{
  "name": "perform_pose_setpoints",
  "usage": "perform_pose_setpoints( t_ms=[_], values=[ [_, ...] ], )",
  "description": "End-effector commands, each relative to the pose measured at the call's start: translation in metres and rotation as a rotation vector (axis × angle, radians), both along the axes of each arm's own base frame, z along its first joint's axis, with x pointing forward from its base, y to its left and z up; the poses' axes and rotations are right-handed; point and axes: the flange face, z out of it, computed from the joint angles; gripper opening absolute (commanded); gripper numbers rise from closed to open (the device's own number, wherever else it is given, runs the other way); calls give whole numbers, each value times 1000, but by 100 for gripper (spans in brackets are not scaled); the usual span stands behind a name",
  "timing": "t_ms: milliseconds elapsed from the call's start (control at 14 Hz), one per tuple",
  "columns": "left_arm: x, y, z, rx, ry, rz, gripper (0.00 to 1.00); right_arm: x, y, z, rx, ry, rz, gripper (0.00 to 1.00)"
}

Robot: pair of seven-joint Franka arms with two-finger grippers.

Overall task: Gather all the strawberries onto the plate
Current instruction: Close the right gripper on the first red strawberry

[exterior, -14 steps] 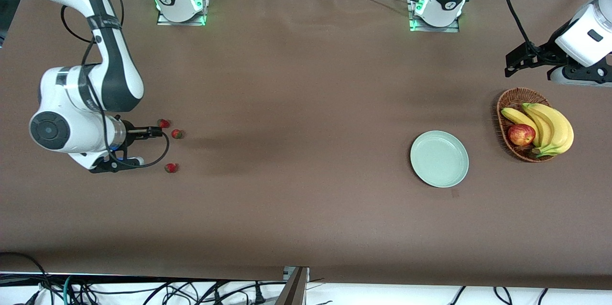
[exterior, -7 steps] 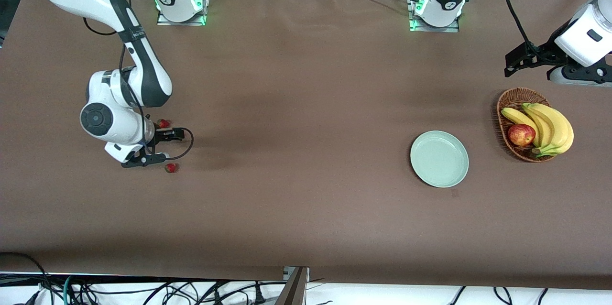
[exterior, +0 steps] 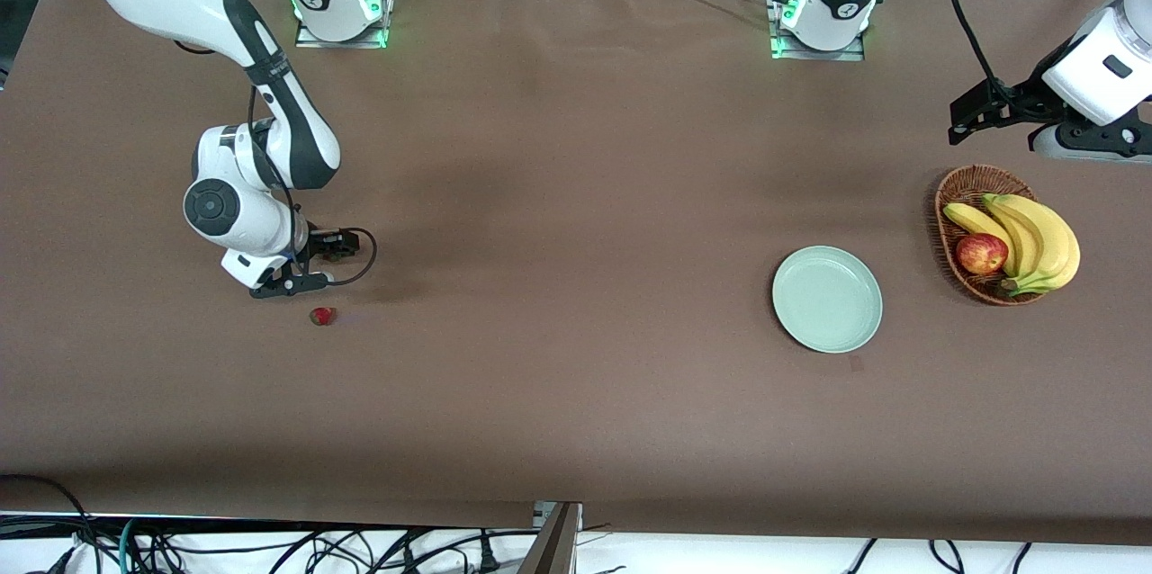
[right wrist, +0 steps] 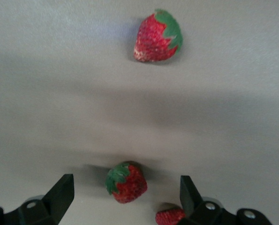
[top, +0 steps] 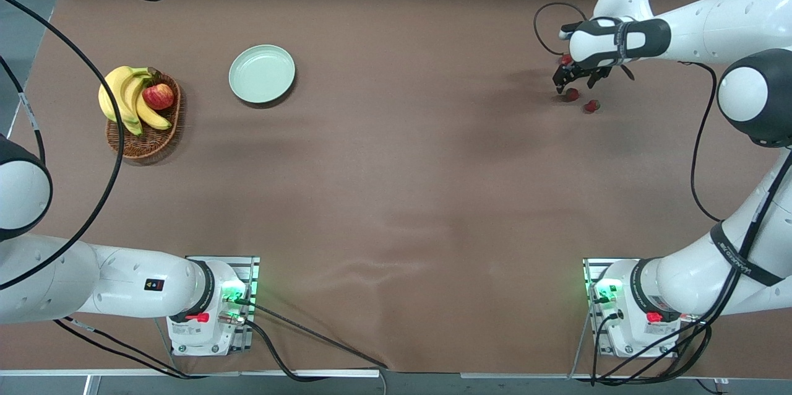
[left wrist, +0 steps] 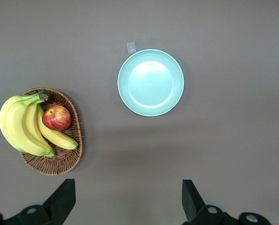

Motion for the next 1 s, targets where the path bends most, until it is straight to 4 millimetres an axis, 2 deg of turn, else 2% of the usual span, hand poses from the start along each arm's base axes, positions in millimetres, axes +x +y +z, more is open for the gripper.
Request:
perform_pose_setpoints(
  t_ms=[0, 72, 287, 501, 716, 788, 931],
  values=[
    [3, -2, 6, 23, 3, -22, 100, -9, -1, -10, 14, -7, 20, 99],
    [3, -2, 5, 23, 5, -21, 100, -9, -1, -10, 14, -7, 26, 91],
    [3, -2, 5, 21, 5, -22, 100, -10, -1, -10, 16, -3, 37, 46],
    [3, -1, 5, 23, 5, -21, 100, -10, -1, -10, 15, 1, 35, 18],
    [3, -2, 5, 23, 5, -22, 100, -3, 5, -2, 21, -20, 45, 11],
    [3, -1, 5, 23, 5, -21, 100, 6, 15, 7, 31, -42, 52, 9],
    [3, -1, 5, 23, 8, -21, 100, 19, 50, 28, 60, -72, 78, 9]
  ],
)
